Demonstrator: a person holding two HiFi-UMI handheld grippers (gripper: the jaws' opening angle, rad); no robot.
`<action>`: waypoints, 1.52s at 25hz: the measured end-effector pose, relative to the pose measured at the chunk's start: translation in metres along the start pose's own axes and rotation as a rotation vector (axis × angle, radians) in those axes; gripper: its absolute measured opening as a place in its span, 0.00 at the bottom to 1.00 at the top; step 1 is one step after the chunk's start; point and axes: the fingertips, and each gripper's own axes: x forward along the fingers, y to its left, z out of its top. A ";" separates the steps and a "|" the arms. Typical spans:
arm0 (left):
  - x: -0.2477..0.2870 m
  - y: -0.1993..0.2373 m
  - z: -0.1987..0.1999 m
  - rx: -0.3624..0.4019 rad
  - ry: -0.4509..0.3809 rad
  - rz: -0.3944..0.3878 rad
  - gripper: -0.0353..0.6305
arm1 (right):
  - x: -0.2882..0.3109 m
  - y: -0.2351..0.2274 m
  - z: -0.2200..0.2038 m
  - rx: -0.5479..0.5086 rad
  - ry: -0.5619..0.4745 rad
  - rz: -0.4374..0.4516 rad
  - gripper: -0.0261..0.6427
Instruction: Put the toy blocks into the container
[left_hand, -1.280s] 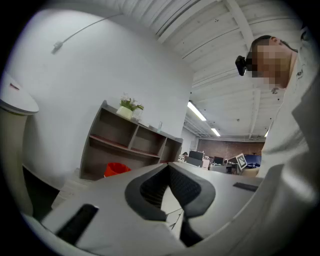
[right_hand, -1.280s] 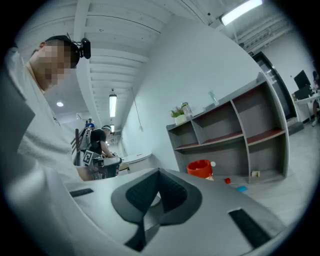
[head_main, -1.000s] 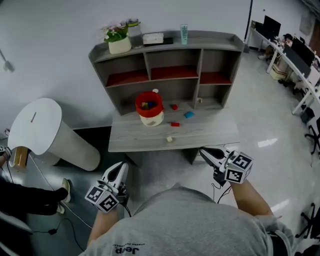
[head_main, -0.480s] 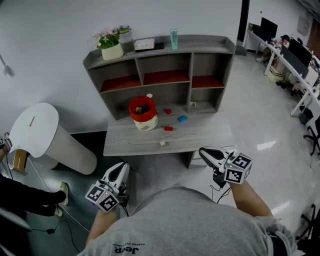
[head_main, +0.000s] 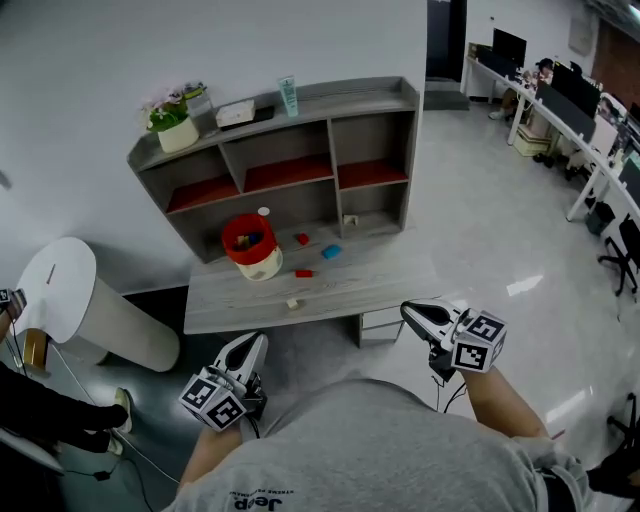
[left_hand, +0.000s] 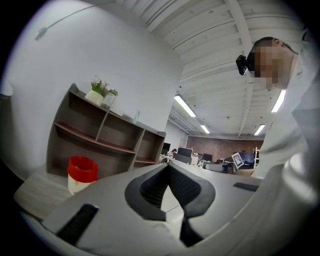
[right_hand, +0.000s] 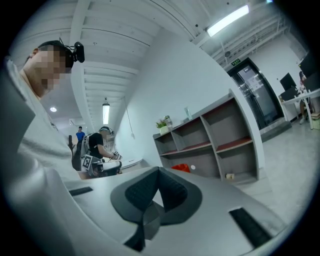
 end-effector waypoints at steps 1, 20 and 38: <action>0.007 -0.004 -0.003 -0.004 0.007 -0.010 0.07 | -0.005 -0.004 0.000 0.002 0.000 -0.004 0.05; 0.146 0.101 -0.011 -0.082 0.077 -0.214 0.07 | 0.077 -0.107 0.012 0.018 0.024 -0.162 0.05; 0.262 0.218 -0.007 -0.130 0.157 -0.389 0.07 | 0.208 -0.221 0.035 0.006 0.127 -0.281 0.05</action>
